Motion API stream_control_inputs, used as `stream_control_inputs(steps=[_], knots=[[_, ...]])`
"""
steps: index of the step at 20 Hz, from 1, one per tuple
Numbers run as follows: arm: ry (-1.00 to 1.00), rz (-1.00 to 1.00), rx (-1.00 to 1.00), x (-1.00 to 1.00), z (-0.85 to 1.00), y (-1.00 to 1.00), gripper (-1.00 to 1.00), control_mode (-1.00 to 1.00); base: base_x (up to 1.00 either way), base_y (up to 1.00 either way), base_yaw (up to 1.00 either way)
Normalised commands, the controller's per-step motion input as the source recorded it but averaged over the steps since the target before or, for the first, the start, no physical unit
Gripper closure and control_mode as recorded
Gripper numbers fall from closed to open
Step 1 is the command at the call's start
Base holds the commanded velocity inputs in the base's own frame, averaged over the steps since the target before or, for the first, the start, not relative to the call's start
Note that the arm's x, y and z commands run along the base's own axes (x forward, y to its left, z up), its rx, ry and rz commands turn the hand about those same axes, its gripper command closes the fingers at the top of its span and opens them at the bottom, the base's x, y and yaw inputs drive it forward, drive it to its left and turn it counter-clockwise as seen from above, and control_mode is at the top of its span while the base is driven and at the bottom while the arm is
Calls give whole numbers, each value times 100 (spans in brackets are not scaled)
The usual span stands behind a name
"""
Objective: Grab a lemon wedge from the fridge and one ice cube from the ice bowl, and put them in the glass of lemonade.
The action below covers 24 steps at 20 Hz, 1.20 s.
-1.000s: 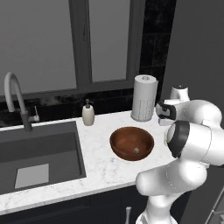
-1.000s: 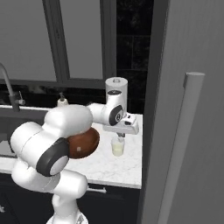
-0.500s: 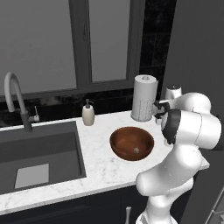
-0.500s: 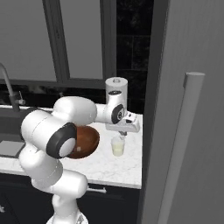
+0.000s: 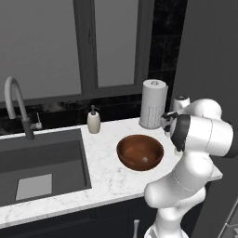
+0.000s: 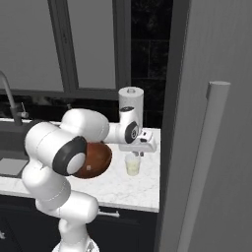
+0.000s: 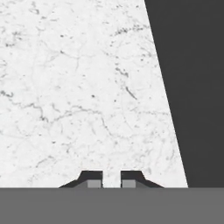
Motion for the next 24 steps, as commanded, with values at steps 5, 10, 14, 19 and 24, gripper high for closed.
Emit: stream_control_inputs(steps=[5, 10, 14, 19, 24], knots=[[-3, 0, 0, -18, 32, 0, -100, -100, 0, 0, 0], [-13, 0, 0, -58, 82, 5, -100, -100, 0, 0, 0], [-13, 0, 0, -58, 79, 12, -100, -100, 0, 0, 0], [-15, 0, 0, -54, 79, 28, -100, -100, 0, 0, 0], [-16, 2, -1, -83, 57, 58, -100, -100, 0, 0, 0]])
